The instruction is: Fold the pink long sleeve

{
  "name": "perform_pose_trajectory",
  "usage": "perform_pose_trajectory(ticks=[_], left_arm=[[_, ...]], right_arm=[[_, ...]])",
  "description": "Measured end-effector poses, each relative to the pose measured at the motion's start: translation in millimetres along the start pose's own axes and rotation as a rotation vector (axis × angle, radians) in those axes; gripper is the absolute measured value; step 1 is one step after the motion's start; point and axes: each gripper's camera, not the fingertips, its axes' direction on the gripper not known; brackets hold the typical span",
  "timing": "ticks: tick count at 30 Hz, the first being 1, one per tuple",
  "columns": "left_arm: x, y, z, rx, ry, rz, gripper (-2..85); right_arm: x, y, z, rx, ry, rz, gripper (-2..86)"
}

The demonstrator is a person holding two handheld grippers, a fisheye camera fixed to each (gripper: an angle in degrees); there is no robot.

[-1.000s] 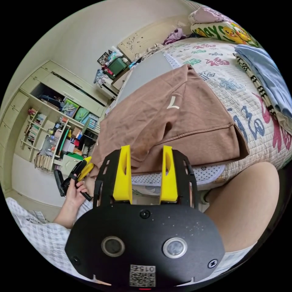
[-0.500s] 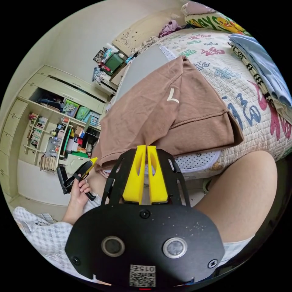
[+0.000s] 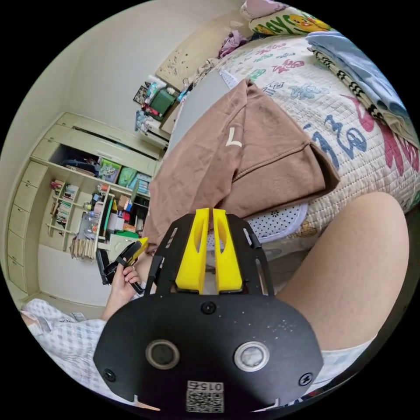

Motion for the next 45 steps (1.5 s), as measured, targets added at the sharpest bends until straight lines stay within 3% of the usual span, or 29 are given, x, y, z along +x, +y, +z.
perform_pose_trajectory(ticks=[5,9,18,26,28,30,34,39,45], left_arm=[[-29.8,-16.5,-29.4,0.12,0.024,-0.128,6.6],[-34.0,-38.8,-22.4,0.09,0.064,-0.133,6.3],[-22.5,-66.6,-19.9,-0.016,0.04,-0.081,0.7],[24.5,-101.6,-44.6,-0.071,-0.088,-0.036,6.4],[49.5,-115.4,-56.3,0.001,-0.117,0.022,7.0],[99.3,-148.6,-52.7,0.05,-0.138,0.143,8.4],[192.1,-219.3,-0.9,-0.026,0.011,0.325,10.5],[367.8,-307.3,124.5,-0.172,-0.062,0.622,13.0],[523.7,-337.0,274.2,-0.313,-0.138,0.853,11.7]], right_arm=[[13.1,-4.3,-43.6,0.223,0.006,0.066,7.6],[22.7,-41.9,-35.3,0.138,-0.03,0.077,8.3],[21.1,-66.3,-19.8,0.058,0.116,0.057,0.8],[26.8,-58.1,-83.7,0.191,0.227,0.102,9.9],[31.8,-62.7,-94.6,0.216,0.318,0.11,11.9],[48.9,-80.8,-86.8,0.148,0.288,0.137,13.1],[78.5,-111.3,-48.3,-0.044,0.214,0.223,13.6],[78.6,-122.6,-35.9,-0.063,0.253,0.207,13.0],[84.2,-125.4,-32.2,-0.036,0.237,0.213,11.4]])
